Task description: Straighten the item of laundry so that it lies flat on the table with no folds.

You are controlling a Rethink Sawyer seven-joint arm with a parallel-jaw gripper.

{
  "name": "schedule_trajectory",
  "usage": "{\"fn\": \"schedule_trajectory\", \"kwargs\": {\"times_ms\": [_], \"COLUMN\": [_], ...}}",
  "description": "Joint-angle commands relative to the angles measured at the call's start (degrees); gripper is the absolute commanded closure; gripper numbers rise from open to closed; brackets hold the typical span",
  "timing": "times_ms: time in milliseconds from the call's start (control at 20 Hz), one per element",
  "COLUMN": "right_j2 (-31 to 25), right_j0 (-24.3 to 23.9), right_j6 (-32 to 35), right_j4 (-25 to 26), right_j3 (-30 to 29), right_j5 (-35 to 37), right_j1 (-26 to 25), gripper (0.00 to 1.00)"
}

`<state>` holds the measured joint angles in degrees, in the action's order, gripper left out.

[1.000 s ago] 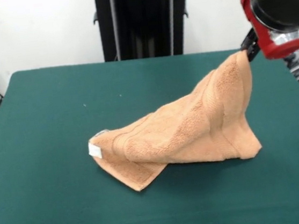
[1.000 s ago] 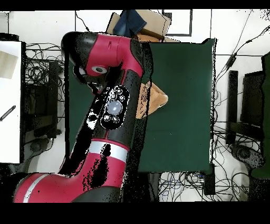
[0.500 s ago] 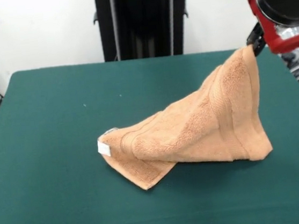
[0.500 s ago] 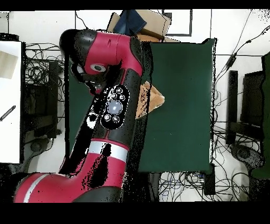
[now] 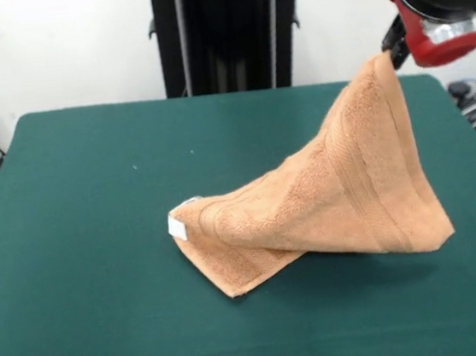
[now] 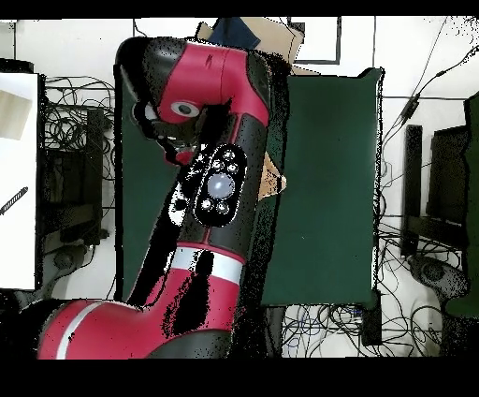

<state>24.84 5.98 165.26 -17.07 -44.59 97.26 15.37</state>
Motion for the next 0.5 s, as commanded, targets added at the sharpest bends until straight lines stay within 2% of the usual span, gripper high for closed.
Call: {"fn": "schedule_trajectory", "kwargs": {"times_ms": [50,500], "right_j2": [-1.6,-2.9], "right_j0": [-3.4,-8.9], "right_j6": [2.2,-12.1], "right_j4": [3.3,11.4], "right_j3": [-1.4,0.8], "right_j5": [2.5,2.7], "right_j1": [0.0,1.1], "gripper": [1.00,1.00]}}
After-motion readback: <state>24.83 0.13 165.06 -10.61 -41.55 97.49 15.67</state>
